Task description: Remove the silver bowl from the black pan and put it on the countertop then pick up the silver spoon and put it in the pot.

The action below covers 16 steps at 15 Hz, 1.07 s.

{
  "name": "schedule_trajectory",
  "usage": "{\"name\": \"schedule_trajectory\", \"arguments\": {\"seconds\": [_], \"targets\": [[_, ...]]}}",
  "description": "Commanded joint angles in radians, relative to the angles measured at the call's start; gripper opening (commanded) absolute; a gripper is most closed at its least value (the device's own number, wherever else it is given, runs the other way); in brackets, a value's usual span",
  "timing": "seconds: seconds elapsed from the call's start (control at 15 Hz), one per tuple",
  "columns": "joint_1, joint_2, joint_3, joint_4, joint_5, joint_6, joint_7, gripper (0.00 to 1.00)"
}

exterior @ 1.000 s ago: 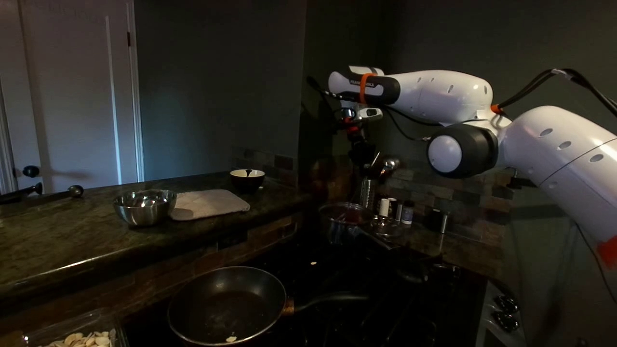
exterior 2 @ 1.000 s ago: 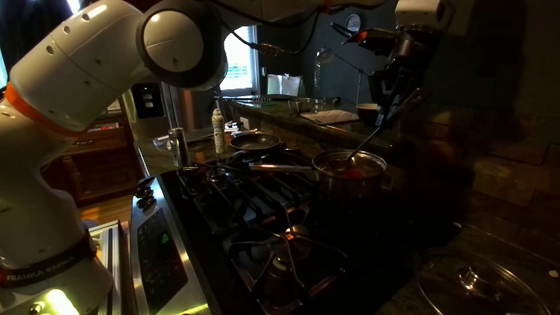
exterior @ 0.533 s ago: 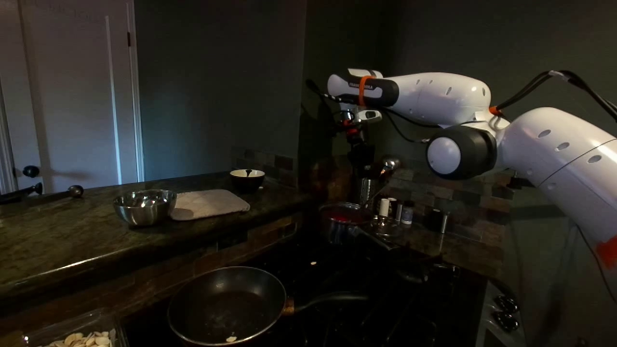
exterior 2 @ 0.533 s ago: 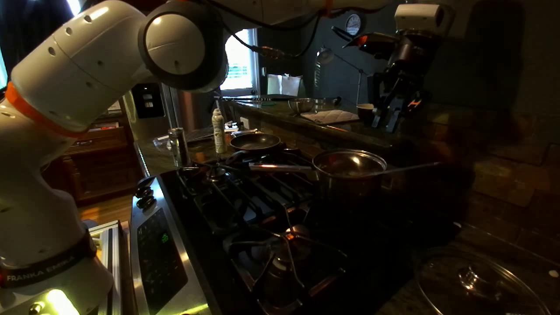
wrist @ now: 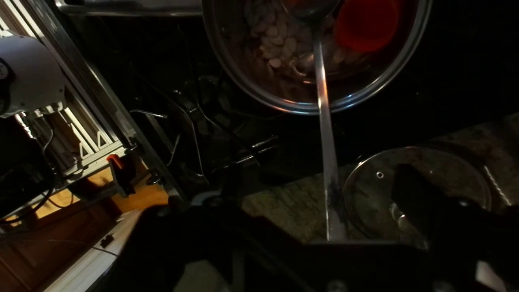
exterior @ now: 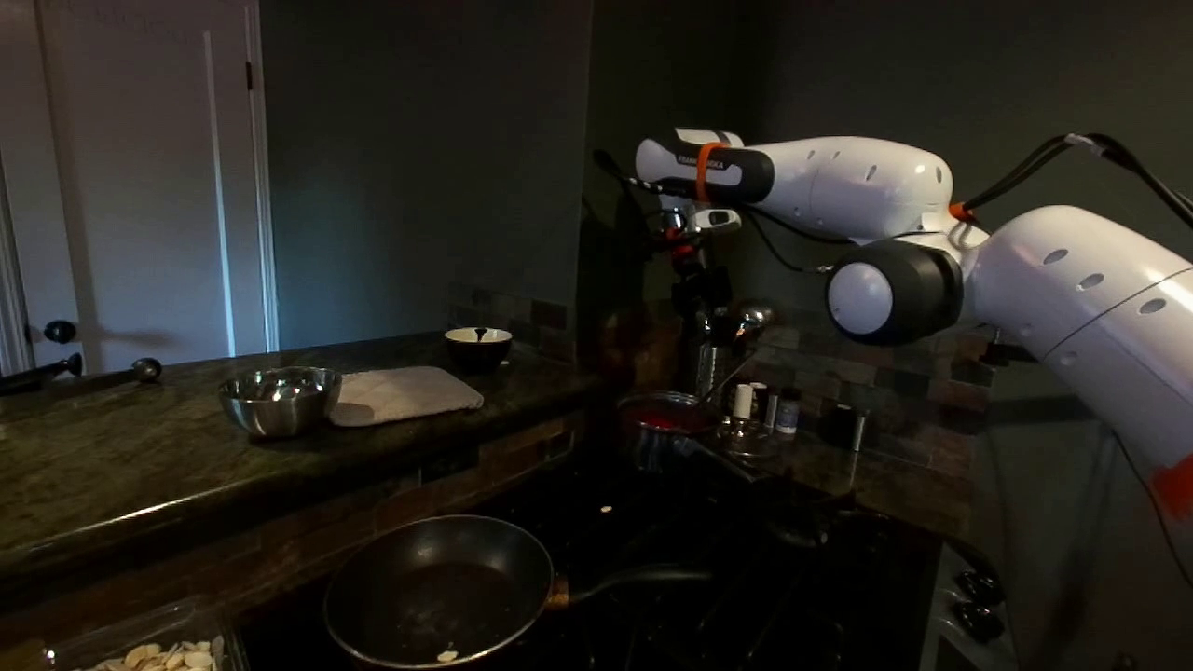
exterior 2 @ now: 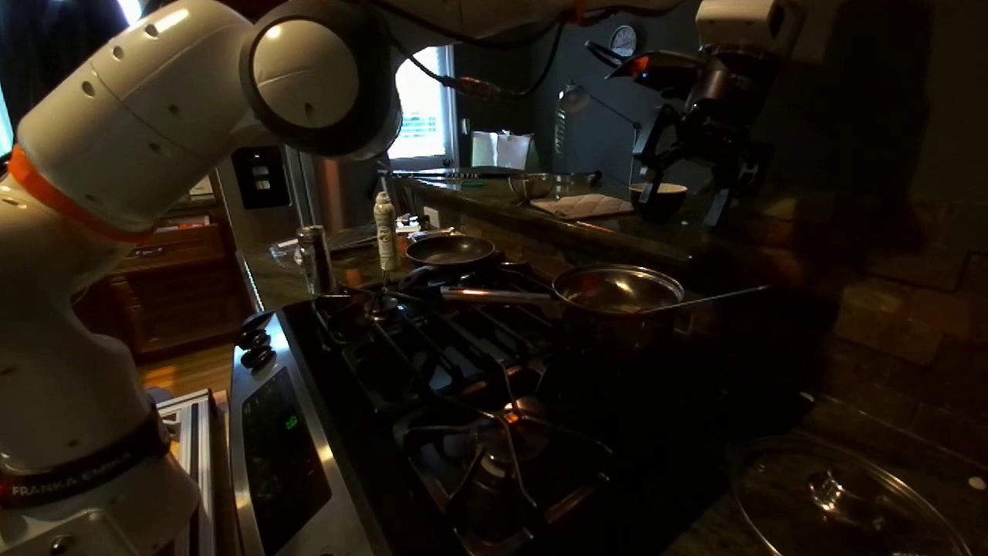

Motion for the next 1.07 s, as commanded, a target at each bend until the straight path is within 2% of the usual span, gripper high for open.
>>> {"name": "schedule_trajectory", "arguments": {"seconds": [0.0,0.33,0.4,0.53,0.6,0.73,1.0], "targets": [[-0.030,-0.071,0.010,-0.021,0.014,-0.094,-0.071,1.00],[-0.120,-0.199,0.029,-0.036,0.114,-0.246,-0.101,1.00],[-0.134,-0.276,0.038,-0.151,0.143,-0.208,-0.102,1.00],[-0.176,-0.341,0.066,-0.192,0.239,-0.218,-0.057,1.00],[-0.189,-0.361,0.071,-0.188,0.306,-0.218,0.009,1.00],[-0.196,-0.346,0.065,-0.092,0.415,-0.214,0.170,1.00],[-0.153,-0.418,0.076,-0.118,0.534,-0.064,0.435,1.00]]}}
